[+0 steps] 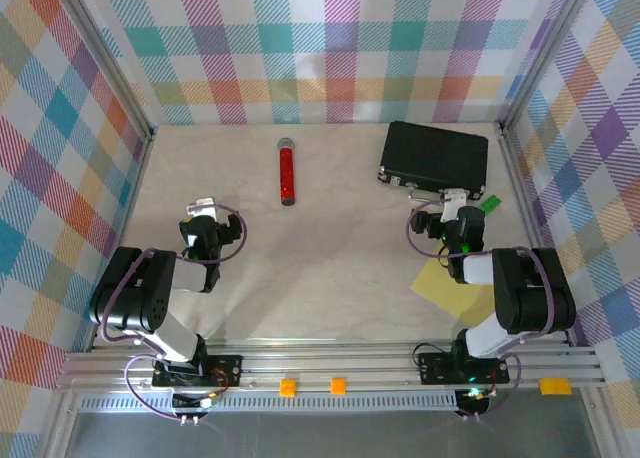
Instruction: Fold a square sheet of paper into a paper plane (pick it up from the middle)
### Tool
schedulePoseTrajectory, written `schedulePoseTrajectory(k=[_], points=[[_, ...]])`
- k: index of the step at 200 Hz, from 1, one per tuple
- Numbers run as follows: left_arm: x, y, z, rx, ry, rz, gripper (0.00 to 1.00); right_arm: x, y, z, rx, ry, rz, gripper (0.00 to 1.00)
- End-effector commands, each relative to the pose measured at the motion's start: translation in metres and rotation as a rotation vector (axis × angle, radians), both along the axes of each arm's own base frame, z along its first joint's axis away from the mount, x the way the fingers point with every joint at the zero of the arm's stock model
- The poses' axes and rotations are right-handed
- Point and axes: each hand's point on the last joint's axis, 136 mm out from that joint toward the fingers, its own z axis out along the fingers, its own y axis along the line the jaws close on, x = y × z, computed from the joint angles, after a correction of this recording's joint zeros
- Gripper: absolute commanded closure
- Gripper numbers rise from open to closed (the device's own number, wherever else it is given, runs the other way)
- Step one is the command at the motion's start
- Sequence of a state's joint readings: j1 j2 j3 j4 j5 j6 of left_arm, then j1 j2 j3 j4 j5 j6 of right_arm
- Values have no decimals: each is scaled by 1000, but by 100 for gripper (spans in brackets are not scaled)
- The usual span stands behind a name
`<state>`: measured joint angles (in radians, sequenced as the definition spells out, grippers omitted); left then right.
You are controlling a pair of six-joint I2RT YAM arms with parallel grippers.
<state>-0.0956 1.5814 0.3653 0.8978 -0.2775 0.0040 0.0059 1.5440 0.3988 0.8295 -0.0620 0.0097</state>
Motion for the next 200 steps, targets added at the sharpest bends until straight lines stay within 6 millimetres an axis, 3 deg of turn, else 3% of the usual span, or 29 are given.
schedulePoseTrajectory(k=[1,124,158,200], points=[[7,1,11,-16,-48,6,0,5,-3,8,-6,-21,-9,1],[7,1,11,-16,-47,2,0,5,-4,8,-7,-23,-12,1],[13,-21,9,-20,-17,-131,0,5,-4,9,-7,-24,-12,1],[13,-22,9,-19,-16,-140,0,5,-4,8,-7,-22,-13,1]])
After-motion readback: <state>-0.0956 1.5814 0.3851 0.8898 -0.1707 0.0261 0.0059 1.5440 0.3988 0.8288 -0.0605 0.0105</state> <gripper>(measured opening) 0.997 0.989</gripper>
